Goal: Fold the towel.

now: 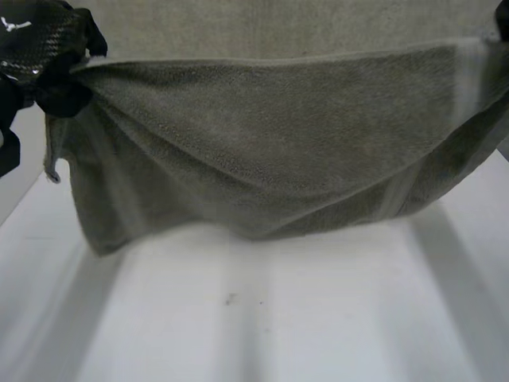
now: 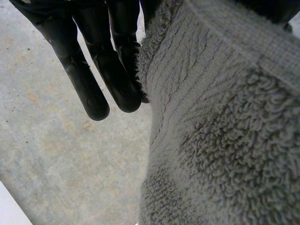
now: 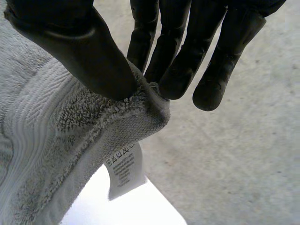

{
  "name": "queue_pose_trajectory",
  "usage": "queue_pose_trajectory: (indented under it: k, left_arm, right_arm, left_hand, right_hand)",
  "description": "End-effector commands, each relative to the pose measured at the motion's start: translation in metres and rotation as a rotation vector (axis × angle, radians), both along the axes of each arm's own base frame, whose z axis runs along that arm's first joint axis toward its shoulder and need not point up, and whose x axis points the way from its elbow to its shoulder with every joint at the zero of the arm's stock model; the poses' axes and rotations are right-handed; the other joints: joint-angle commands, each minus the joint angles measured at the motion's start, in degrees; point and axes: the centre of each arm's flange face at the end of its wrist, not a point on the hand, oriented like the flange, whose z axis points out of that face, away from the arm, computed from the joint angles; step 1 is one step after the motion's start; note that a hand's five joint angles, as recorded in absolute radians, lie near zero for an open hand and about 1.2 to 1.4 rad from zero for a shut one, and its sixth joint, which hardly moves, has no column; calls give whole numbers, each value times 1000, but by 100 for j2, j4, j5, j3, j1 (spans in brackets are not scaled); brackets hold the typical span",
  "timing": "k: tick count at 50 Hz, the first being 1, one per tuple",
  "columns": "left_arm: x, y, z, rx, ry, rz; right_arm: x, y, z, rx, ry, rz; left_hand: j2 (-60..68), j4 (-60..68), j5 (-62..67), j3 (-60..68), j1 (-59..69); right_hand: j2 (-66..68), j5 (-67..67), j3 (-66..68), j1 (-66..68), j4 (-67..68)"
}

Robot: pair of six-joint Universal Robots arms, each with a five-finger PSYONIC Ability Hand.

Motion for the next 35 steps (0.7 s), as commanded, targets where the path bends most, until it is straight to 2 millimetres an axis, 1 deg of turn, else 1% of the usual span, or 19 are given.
queue_pose_trajectory:
  k: [1, 2, 6, 8, 9, 11, 14, 17, 19, 21, 23, 24, 26, 27, 28, 29, 30, 34, 35]
  left_arm:
    - [3, -5, -4, 53, -8, 13]
    - [3, -5, -5, 54, -8, 13]
    - [-6, -29, -43, 182, -44, 1]
    - [-10, -37, -58, 230, -57, -7]
    - [-13, -45, -72, 270, -72, -11]
    - [-18, -53, -86, 307, -82, -20]
    - [-27, -74, -109, 361, -102, -27]
    - [-36, -98, -124, 371, -114, -33]
    - [-42, -110, -126, 354, -117, -40]
    - [-48, -124, -122, 314, -115, -41]
    - [-55, -148, -101, 205, -79, -37]
    - [-55, -149, -100, 204, -79, -36]
    - [-59, -167, -58, 24, -18, -22]
    - [-59, -167, -58, 23, -17, -22]
    - [-59, -173, -34, -74, 31, -7]
    - [-59, -173, -34, -75, 32, -7]
    - [-58, -176, -13, -150, 91, 3]
    - [-53, -171, 31, -282, 243, -10]
    - [-53, -171, 31, -282, 243, -10]
  right_arm:
    - [-1, 11, 9, 14, 14, 14]
    - [0, 9, 5, 29, 22, 28]
    - [1, 2, -10, 80, 30, 56]
    - [3, -18, -39, 179, 33, 86]
    - [3, -18, -39, 179, 33, 86]
    - [3, -38, -62, 252, 48, 86]
    - [3, -47, -71, 273, 53, 86]
    - [13, -68, -86, 290, 56, 107]
    - [34, -93, -97, 247, 72, 123]
    - [47, -104, -95, 193, 76, 116]
    - [59, -115, -89, 119, 72, 98]
    - [67, -128, -80, 32, 56, 76]
    - [72, -139, -65, -75, 30, 50]
    - [72, -150, -46, -193, -9, 19]
    - [72, -150, -46, -194, -9, 19]
    - [74, -154, -28, -299, -55, 8]
    - [75, -154, -10, -385, -106, 9]
    - [74, -150, 8, -439, -179, 19]
    - [73, -148, 9, -420, -196, 26]
  left_hand:
    - [1019, 1012, 1080, 1027, 1165]
    - [1019, 1012, 1080, 1027, 1165]
    - [1019, 1012, 1080, 1027, 1165]
    - [1019, 1012, 1080, 1027, 1165]
    - [1019, 1012, 1080, 1027, 1165]
    - [1019, 1012, 1080, 1027, 1165]
    - [1019, 1012, 1080, 1027, 1165]
    - [1019, 1012, 1080, 1027, 1165]
    - [1019, 1012, 1080, 1027, 1165]
    - [1019, 1012, 1080, 1027, 1165]
    - [1019, 1012, 1080, 1027, 1165]
    - [1019, 1012, 1080, 1027, 1165]
    - [1019, 1012, 1080, 1027, 1165]
    - [1019, 1012, 1080, 1027, 1165]
    - [1019, 1012, 1080, 1027, 1165]
    - [1019, 1012, 1080, 1027, 1165]
    - [1019, 1012, 1080, 1027, 1165]
    - [1019, 1012, 1080, 1027, 1165]
    - [1019, 1012, 1080, 1027, 1165]
  right_hand:
    - [569, 426, 357, 501, 336]
    - [569, 426, 357, 501, 336]
    - [569, 426, 357, 501, 336]
    - [569, 426, 357, 501, 336]
    - [569, 426, 357, 501, 336]
    - [569, 426, 357, 501, 336]
    - [569, 426, 357, 501, 336]
    - [569, 426, 357, 501, 336]
    - [569, 426, 357, 501, 336]
    - [569, 426, 357, 501, 336]
    - [569, 426, 357, 501, 336]
    - [569, 426, 357, 501, 336]
    - [569, 426, 357, 501, 336]
    - [569, 426, 357, 501, 336]
    - [569, 426, 357, 501, 336]
    - [569, 426, 357, 501, 336]
    - [569, 426, 357, 501, 336]
    - [569, 426, 357, 501, 336]
    - [569, 426, 357, 501, 336]
